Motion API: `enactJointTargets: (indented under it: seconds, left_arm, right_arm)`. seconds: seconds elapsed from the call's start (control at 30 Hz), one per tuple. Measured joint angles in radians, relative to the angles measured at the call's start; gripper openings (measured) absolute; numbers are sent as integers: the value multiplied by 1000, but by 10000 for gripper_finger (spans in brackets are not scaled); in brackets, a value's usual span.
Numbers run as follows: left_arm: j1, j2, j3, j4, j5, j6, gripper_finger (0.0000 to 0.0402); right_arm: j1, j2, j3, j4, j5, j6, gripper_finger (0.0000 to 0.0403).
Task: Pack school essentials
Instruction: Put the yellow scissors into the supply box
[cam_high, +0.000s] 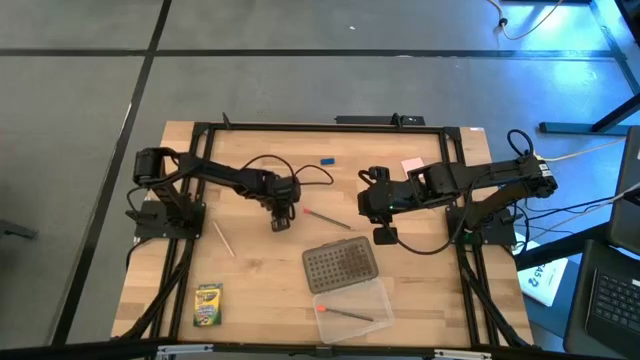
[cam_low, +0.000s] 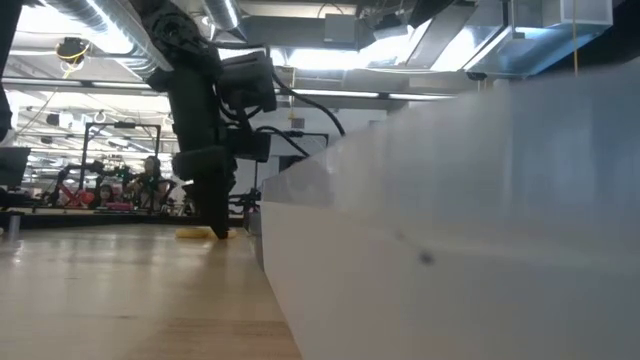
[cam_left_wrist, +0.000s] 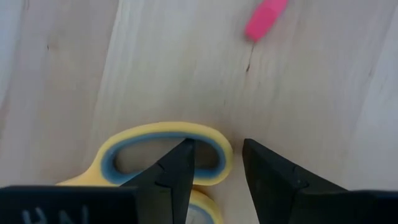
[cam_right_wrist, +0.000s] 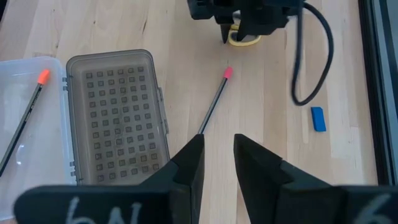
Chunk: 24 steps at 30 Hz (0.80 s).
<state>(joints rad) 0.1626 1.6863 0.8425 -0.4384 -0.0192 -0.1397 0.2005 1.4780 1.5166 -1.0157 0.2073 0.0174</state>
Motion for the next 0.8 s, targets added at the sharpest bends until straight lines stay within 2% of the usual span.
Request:
enactJointTargets:
  seconds: [0.37,0.8]
  left_arm:
    - [45,1,0,0,49,-34,133]
    - [26,2,-1,-2,0,-15,133]
  right_arm:
    - [0,0,0,1,0,0,90]
    - [0,0,0,1,0,0,90]
